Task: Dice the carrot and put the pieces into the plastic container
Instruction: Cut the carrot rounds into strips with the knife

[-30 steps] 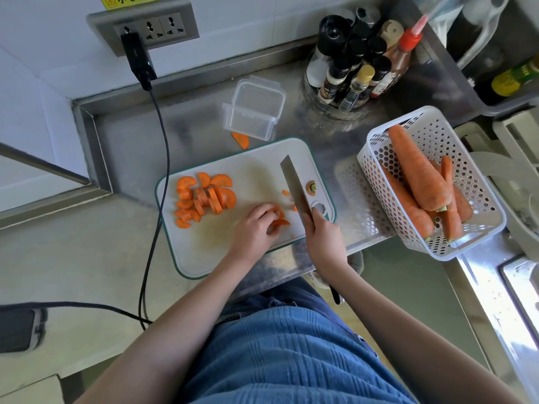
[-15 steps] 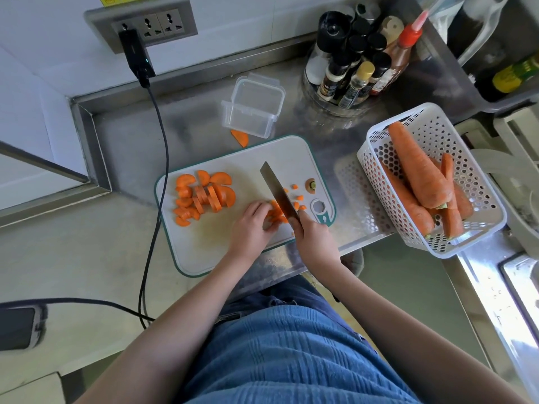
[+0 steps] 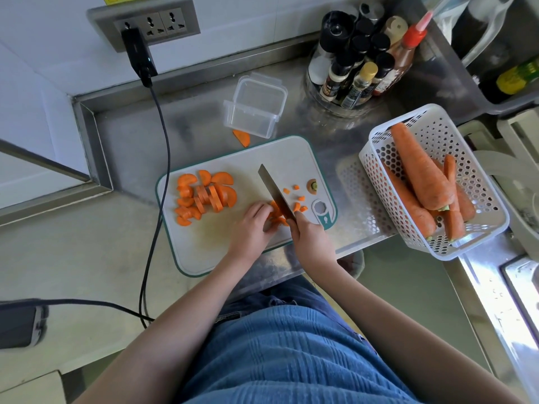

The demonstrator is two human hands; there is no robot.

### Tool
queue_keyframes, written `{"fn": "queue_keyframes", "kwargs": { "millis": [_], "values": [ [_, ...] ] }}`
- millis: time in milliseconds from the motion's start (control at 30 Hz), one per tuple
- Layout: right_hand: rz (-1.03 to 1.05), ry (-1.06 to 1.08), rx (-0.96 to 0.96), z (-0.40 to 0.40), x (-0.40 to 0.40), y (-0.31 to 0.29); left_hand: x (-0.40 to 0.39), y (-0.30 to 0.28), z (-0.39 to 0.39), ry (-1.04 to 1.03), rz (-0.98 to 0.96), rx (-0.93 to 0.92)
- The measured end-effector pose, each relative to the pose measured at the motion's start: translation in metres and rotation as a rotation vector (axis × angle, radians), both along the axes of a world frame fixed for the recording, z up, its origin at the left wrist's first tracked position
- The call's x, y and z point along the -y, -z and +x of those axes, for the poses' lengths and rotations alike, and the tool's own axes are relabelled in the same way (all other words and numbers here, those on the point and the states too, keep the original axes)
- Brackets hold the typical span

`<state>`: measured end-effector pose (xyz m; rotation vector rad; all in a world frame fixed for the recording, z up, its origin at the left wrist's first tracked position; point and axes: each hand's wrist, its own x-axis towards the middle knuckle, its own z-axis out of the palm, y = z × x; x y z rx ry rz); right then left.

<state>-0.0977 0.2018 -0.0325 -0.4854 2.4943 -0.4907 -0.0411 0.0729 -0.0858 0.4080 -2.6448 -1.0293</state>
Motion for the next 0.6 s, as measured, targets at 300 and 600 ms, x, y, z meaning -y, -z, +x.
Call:
{"fn": "queue_keyframes", "kwargs": {
  "millis": [300, 600],
  "values": [
    [0.007, -0.009, 0.003, -0.0034, 0.0047, 0.0036, -0.0026, 0.0019, -0.0008, -0.017, -0.008, -0.008],
    [0.043, -0.075, -0.036, -0.0054, 0.0013, 0.0079, -0.0058, 0.0005, -0.0023, -0.039, -0.003, -0.013]
  ]
}}
